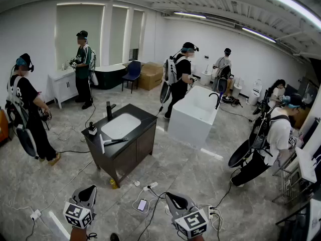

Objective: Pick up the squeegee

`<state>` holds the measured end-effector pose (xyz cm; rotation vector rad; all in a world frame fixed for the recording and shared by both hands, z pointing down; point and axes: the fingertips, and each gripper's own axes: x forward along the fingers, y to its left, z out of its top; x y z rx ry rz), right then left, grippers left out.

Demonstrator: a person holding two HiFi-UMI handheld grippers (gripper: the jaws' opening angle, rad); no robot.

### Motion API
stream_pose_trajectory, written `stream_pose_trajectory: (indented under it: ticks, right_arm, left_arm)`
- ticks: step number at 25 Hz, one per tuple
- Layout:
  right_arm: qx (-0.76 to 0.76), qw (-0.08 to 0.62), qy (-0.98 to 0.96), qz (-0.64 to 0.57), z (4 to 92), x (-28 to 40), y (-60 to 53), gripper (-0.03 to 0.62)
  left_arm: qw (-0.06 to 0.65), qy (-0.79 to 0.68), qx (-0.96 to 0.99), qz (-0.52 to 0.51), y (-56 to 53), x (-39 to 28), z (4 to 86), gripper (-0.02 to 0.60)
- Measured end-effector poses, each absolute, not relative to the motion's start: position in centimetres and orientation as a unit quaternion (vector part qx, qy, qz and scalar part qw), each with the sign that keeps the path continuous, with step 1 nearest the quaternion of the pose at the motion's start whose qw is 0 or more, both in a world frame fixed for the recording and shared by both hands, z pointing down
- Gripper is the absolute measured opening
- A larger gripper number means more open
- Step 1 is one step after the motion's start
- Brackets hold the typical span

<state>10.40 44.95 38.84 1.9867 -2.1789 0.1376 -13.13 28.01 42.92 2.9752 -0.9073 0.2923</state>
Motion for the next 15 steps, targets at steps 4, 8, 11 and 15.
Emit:
stream_pose_trajectory:
  ticks: [4, 8, 11, 15]
  right_arm:
    - [0.671, 0.097, -0.733, 0.043, 38.8, 10.2, 43.0, 0.008]
    - [0.669, 0.098, -0.735, 0.046, 39.0, 9.8, 41.2, 0.008]
    - [0.673, 0.093, -0.733, 0.045, 39.0, 9.4, 39.3, 0.008]
    - [0.678, 0.082, -0.729, 0.045, 39.1, 8.4, 35.9, 0.009]
  left_arm:
    - [0.007, -0.296, 0.952, 0.085, 26.4, -12.9, 42.6, 0.006]
    - [0.003, -0.301, 0.950, 0.088, 25.1, -13.0, 42.5, 0.006]
    - [0.003, -0.303, 0.949, 0.092, 23.3, -13.4, 43.0, 0.006]
    - [-0.001, -0.295, 0.951, 0.091, 19.9, -13.7, 43.3, 0.006]
